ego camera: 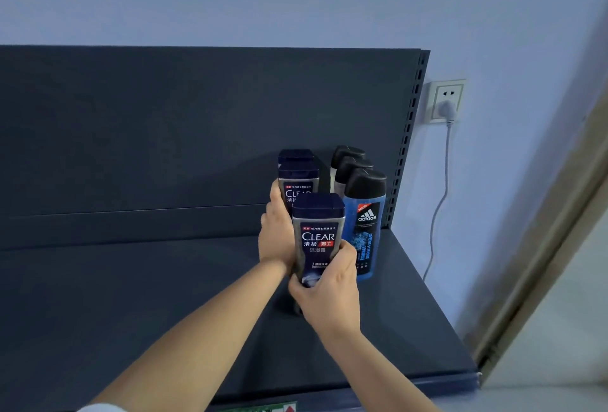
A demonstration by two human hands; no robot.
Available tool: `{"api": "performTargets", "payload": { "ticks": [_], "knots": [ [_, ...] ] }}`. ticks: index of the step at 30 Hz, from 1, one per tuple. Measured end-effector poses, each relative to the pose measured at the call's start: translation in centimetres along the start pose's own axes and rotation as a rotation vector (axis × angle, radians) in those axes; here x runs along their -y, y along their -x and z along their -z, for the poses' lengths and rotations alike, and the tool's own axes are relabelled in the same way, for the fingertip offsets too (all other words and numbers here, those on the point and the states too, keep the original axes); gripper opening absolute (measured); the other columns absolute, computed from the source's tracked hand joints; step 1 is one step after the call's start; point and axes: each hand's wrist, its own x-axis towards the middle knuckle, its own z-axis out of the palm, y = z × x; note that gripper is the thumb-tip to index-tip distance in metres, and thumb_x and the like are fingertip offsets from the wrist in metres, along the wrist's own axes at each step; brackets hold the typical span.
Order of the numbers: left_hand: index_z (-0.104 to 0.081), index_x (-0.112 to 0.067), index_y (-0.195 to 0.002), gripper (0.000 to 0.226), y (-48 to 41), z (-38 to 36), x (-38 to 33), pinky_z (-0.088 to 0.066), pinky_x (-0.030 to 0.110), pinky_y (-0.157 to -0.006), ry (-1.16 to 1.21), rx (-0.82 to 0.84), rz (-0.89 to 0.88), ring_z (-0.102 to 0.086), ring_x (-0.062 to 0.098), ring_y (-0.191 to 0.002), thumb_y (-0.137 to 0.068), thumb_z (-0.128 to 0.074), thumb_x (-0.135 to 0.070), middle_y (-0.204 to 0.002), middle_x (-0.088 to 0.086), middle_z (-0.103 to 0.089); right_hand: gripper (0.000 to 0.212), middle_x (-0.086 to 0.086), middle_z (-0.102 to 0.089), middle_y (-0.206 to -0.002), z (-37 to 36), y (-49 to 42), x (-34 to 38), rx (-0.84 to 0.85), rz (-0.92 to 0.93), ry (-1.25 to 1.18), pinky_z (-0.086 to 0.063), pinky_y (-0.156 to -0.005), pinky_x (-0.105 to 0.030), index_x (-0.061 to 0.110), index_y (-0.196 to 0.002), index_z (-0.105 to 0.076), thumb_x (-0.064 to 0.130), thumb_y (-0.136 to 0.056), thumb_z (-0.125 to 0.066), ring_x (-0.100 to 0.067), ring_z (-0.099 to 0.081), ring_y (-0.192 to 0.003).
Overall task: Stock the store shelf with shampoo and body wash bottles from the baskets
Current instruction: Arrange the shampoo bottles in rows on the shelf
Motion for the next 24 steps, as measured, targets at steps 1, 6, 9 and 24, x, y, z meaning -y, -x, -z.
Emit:
{"api": "performTargets", "payload": {
  "ticks": [1, 6, 9, 24],
  "knots": [
    [-0.012, -0.040, -0.145, 0.075, -0.1, 0.1, 0.2, -0.051, 0.052, -0.086, -0.003, 0.019, -0.008, -0.057, 0.023, -0.108, -0.081, -0.050, -0.053, -0.121, -0.001, -0.059, 0.076, 0.004, -0.044, -0.117, 0.0, 0.0, -0.1, -0.001, 0.002, -0.001, -0.052, -0.080, -0.029, 0.014, -0.126, -0.032, 0.031, -0.069, -0.080, -0.012, -0.046, -0.111],
    [-0.010, -0.054, -0.138, 0.085, -0.8, 1.0, 1.9, -0.051, 0.037, -0.091, 0.029, 0.194, -0.055, -0.061, 0.009, -0.106, -0.081, -0.072, -0.040, -0.125, -0.007, -0.059, 0.074, 0.004, -0.045, -0.115, -0.5, -0.4, -0.2, -0.023, 0.007, -0.001, -0.052, -0.079, -0.029, 0.014, -0.124, -0.034, 0.032, -0.069, -0.080, -0.012, -0.047, -0.110],
    [-0.017, -0.070, -0.120, 0.074, -1.1, 1.5, 2.0, -0.049, 0.034, -0.095, 0.047, 0.226, -0.060, -0.058, 0.001, -0.107, -0.082, -0.072, -0.037, -0.123, -0.013, -0.057, 0.071, 0.006, -0.044, -0.113, -1.1, -0.7, 0.0, -0.016, 0.004, -0.001, -0.052, -0.079, -0.031, 0.015, -0.121, -0.034, 0.032, -0.069, -0.079, -0.012, -0.047, -0.109],
    [-0.001, -0.042, -0.150, 0.099, 2.3, 12.6, 4.0, -0.051, 0.028, -0.086, -0.524, 0.251, -0.160, -0.052, 0.007, -0.112, -0.079, -0.068, -0.058, -0.132, -0.009, -0.045, 0.077, -0.006, -0.045, -0.118, -3.0, -2.3, -0.2, -0.046, -0.006, -0.046, -0.052, -0.085, -0.042, 0.008, -0.125, -0.035, 0.029, -0.069, -0.083, -0.022, -0.048, -0.110]
  ]
}}
